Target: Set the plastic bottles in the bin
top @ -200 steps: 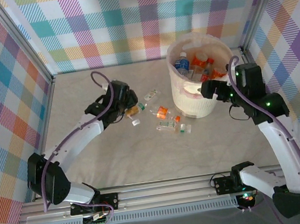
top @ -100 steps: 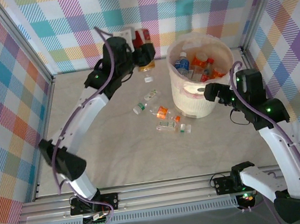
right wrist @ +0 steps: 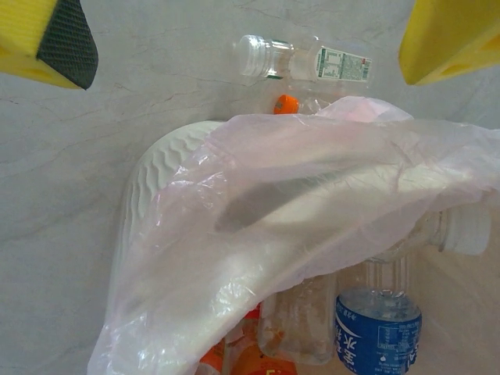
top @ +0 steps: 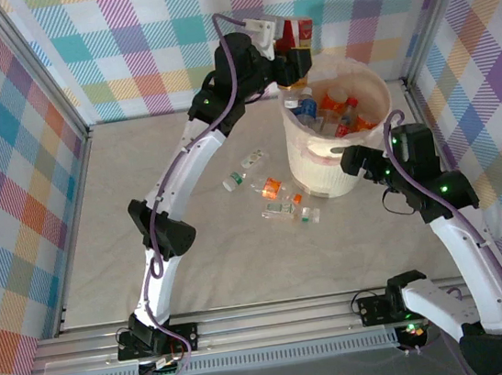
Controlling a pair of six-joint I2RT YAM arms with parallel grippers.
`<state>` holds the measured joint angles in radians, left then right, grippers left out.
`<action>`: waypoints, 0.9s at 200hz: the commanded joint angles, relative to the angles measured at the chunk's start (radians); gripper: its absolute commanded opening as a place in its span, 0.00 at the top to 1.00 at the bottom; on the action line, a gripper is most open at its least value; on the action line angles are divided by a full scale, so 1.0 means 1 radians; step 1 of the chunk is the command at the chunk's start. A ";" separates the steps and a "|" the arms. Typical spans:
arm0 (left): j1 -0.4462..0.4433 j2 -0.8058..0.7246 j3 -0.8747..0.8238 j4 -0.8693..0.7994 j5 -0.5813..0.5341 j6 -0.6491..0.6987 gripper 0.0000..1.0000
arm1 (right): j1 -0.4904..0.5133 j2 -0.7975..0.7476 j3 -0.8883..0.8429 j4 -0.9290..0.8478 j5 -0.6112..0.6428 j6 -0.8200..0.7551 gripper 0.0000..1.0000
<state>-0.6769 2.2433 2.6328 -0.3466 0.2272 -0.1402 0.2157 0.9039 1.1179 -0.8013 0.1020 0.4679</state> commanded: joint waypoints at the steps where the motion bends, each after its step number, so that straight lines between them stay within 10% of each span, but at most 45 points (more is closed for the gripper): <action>1: -0.022 0.029 0.036 0.113 0.080 0.051 0.36 | 0.004 -0.011 -0.014 0.030 -0.019 0.025 0.00; 180: -0.064 0.180 0.052 0.115 0.052 0.343 0.06 | 0.004 0.000 -0.020 0.038 -0.074 0.022 0.00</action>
<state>-0.7300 2.4176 2.6484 -0.2337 0.2691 0.1814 0.2157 0.9081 1.0916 -0.7780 0.0334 0.4870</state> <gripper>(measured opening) 0.932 0.996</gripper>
